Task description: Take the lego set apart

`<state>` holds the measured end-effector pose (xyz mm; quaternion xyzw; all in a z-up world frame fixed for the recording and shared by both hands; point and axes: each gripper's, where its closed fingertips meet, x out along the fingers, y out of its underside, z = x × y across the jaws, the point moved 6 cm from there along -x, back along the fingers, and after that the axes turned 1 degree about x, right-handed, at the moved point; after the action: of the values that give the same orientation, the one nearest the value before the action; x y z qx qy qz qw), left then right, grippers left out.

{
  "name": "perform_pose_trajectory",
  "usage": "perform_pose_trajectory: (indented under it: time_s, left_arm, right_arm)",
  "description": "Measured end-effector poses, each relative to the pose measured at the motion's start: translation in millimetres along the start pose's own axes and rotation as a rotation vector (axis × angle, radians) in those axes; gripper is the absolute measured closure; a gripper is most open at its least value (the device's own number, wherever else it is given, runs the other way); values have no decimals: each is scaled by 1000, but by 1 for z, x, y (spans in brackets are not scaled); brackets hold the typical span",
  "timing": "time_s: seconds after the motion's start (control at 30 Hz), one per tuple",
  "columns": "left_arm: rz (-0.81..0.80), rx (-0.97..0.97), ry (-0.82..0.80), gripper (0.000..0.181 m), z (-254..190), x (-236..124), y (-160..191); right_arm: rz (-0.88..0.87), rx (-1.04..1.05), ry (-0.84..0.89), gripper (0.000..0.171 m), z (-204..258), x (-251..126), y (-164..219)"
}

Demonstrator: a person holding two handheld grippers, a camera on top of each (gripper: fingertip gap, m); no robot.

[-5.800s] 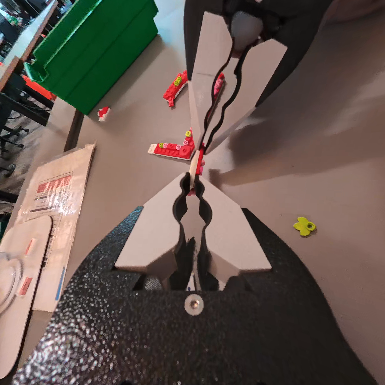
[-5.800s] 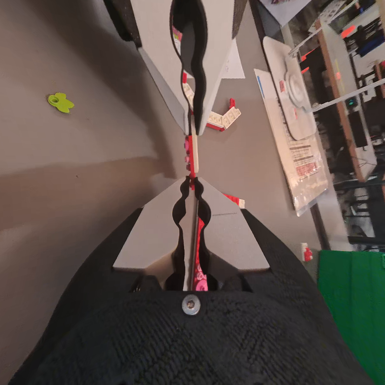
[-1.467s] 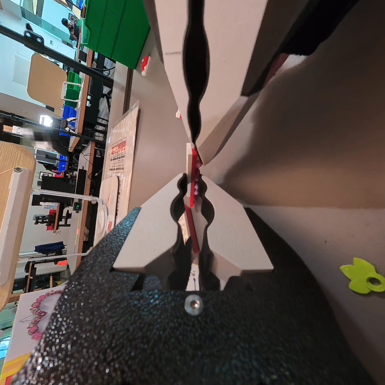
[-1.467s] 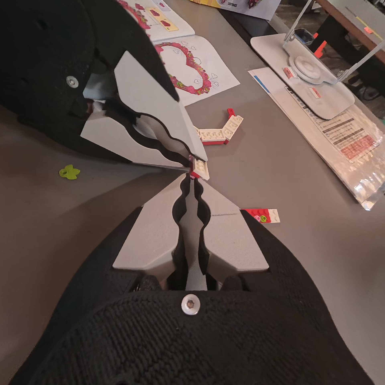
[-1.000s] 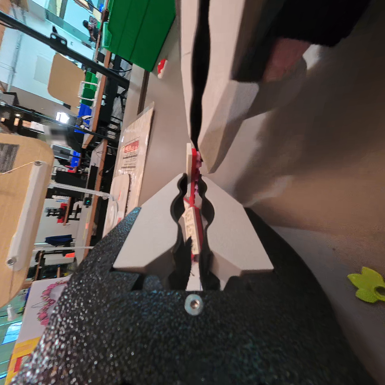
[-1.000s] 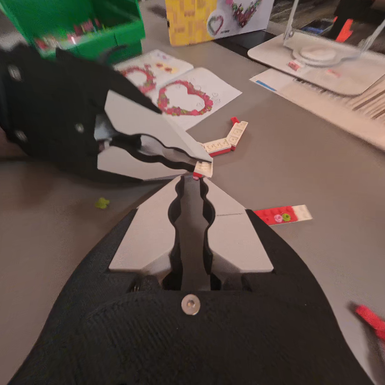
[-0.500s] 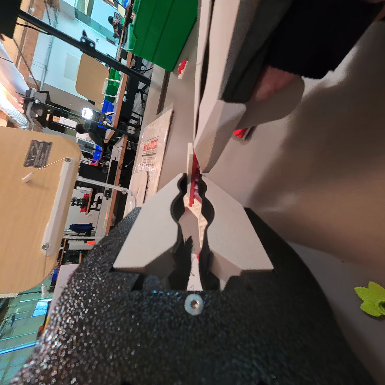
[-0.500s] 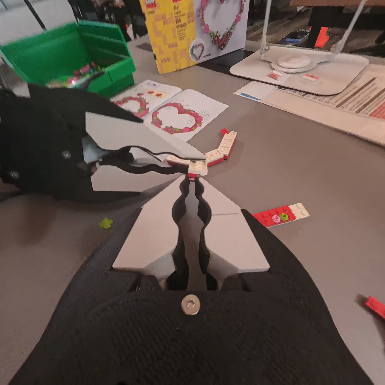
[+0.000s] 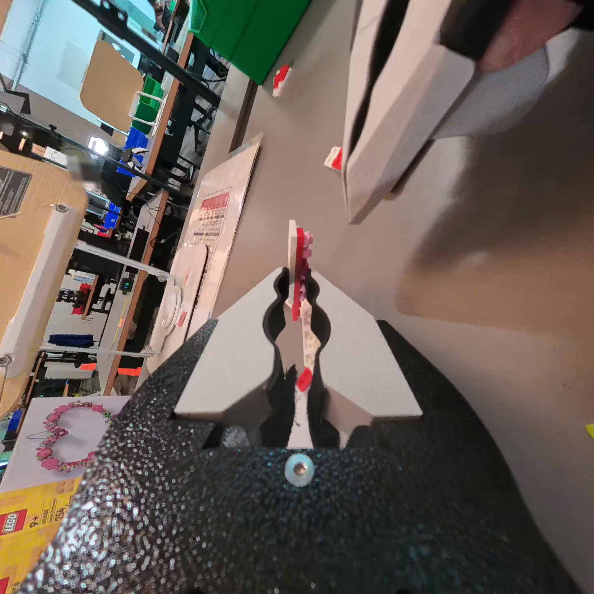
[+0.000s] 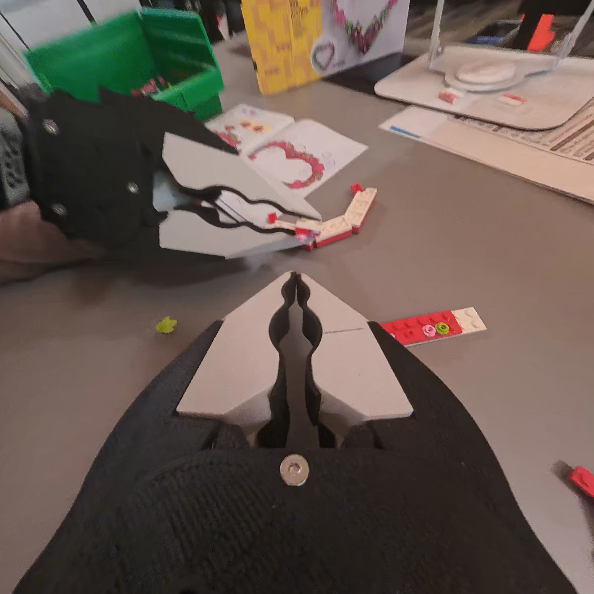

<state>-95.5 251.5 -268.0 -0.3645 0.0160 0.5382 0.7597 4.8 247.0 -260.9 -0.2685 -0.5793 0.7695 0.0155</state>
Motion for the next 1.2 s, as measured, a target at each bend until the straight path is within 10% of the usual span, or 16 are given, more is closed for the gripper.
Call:
perform_pose_trajectory:
  time_s: [0.03, 0.57, 1.2]
  left_arm:
    - [-10, -10, 2, 174, 0, -1, -2]
    - [-132, -324, 123, 174, 5, -6, -15]
    - [-66, -225, 25, 175, 13, -4, -3]
  right_arm:
    - [-20, -5, 3, 171, 0, -2, -1]
    - [-170, -226, 198, 167, 13, -2, -20]
    - [-78, -180, 219, 167, 10, 5, -9]
